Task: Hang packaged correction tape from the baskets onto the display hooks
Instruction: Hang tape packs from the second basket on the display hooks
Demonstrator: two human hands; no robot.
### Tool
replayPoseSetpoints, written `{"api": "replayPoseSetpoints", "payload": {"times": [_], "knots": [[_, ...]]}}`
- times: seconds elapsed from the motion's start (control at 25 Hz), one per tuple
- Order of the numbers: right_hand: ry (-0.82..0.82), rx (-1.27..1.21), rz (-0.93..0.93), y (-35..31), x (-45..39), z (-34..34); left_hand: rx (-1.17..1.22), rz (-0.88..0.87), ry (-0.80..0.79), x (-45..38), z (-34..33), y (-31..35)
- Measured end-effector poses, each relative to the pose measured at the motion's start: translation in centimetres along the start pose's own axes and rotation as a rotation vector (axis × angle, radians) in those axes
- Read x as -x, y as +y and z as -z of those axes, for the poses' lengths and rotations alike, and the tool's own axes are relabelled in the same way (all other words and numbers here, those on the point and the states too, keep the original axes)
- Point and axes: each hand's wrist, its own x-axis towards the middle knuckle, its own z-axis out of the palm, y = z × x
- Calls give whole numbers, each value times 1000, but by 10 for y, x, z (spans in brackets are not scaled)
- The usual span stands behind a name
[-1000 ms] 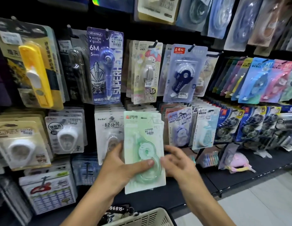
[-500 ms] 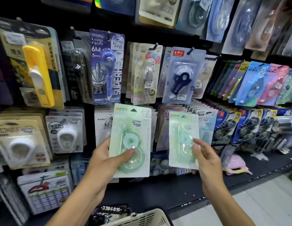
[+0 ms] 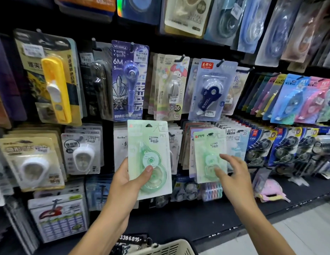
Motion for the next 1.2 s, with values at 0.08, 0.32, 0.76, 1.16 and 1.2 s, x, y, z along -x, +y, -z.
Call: {"api": "replayPoseSetpoints", "payload": {"times": [0.08, 0.32, 0.76, 1.16, 1.2], "knots": [[-121, -199, 109, -23, 27, -13, -20, 0, -42, 2, -6, -3], [-420, -658, 47, -38, 47, -56, -401, -54, -213, 8, -23, -15], [-125, -367, -60, 10, -31, 4, -1527, -313, -130, -27, 22, -35], [-52, -280, 38, 21, -44, 3, -1616, -269, -215, -26, 28, -31], [-9, -276, 27, 23, -43, 3, -1610, -266, -216, -26, 29, -30]]}}
